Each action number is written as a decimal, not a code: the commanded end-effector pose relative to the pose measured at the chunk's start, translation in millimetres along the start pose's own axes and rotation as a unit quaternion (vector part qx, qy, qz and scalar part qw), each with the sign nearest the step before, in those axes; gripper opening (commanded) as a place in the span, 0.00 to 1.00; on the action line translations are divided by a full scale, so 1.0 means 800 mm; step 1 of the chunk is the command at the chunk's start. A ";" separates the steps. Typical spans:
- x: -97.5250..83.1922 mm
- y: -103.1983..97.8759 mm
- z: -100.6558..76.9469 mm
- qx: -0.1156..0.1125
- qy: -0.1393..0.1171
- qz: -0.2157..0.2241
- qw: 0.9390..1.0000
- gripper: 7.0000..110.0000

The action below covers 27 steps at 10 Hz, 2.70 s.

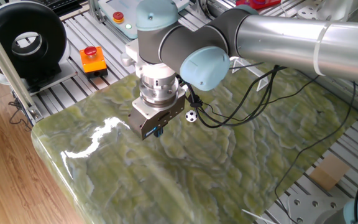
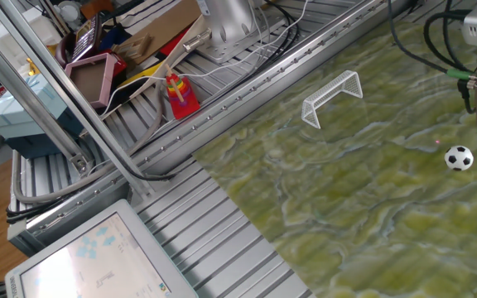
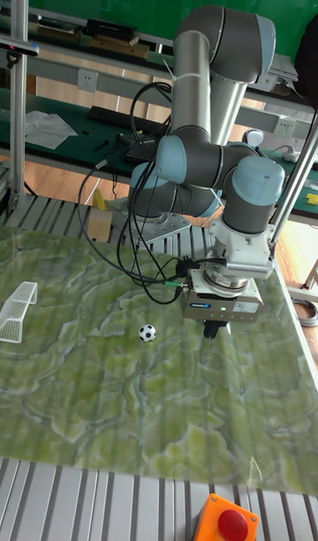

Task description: Push the soccer ball into the goal

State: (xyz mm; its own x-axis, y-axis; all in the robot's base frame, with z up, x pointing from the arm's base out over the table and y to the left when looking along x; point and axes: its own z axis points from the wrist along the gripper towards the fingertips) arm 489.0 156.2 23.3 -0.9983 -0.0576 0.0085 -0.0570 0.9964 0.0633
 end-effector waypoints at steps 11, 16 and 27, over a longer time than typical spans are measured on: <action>-0.018 -0.010 0.001 -0.005 -0.007 0.014 1.000 0.00; -0.039 -0.076 -0.008 0.015 0.002 0.002 1.000 0.00; -0.001 -0.107 -0.019 0.007 0.020 -0.005 1.000 0.00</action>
State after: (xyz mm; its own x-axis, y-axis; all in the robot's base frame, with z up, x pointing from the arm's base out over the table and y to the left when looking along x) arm 499.9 61.6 27.2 -0.9951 -0.0883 0.0435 -0.0870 0.9957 0.0301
